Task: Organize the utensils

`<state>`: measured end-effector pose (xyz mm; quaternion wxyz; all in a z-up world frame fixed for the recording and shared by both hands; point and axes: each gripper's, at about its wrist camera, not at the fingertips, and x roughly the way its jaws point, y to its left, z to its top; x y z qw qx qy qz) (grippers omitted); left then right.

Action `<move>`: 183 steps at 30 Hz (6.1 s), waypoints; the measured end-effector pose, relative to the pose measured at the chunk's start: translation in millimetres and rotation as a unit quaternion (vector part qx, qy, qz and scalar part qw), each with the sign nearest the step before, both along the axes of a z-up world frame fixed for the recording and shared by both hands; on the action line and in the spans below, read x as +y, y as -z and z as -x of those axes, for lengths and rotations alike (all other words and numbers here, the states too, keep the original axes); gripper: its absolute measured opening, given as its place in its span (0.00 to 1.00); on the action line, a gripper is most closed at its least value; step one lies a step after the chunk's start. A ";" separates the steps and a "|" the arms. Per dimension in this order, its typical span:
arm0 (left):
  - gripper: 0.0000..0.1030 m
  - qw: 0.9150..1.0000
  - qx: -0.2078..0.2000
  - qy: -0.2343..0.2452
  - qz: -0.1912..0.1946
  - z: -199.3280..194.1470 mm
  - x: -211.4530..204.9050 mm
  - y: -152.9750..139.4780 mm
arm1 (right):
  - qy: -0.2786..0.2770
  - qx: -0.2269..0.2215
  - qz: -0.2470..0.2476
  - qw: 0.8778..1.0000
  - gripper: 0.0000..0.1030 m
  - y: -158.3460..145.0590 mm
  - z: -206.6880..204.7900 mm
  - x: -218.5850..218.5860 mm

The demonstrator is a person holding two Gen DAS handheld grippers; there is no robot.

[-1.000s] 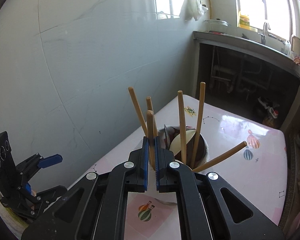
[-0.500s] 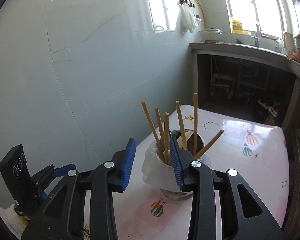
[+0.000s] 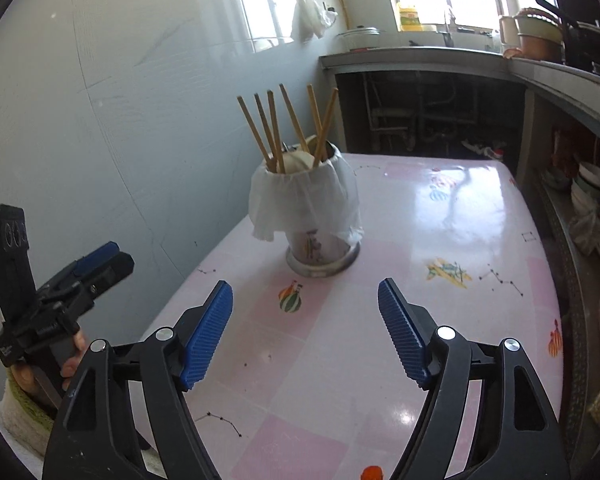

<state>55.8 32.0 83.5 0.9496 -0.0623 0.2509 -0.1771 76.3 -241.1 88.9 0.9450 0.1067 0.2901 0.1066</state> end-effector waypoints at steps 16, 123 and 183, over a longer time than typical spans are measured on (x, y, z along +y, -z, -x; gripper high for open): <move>0.95 0.989 0.041 -0.083 -0.115 4.4 -20.6 16.8 | 0.106 0.018 0.079 0.991 0.92 26.9 25.9 0.6; 0.95 0.977 0.082 -0.134 -0.146 1.0 22.8 26.4 | 0.150 0.029 0.087 0.984 0.92 26.1 33.2 -24.2; 0.95 0.976 0.082 -0.133 -0.151 0.5 23.1 27.0 | 0.145 0.031 0.082 0.986 0.92 27.0 34.0 -23.3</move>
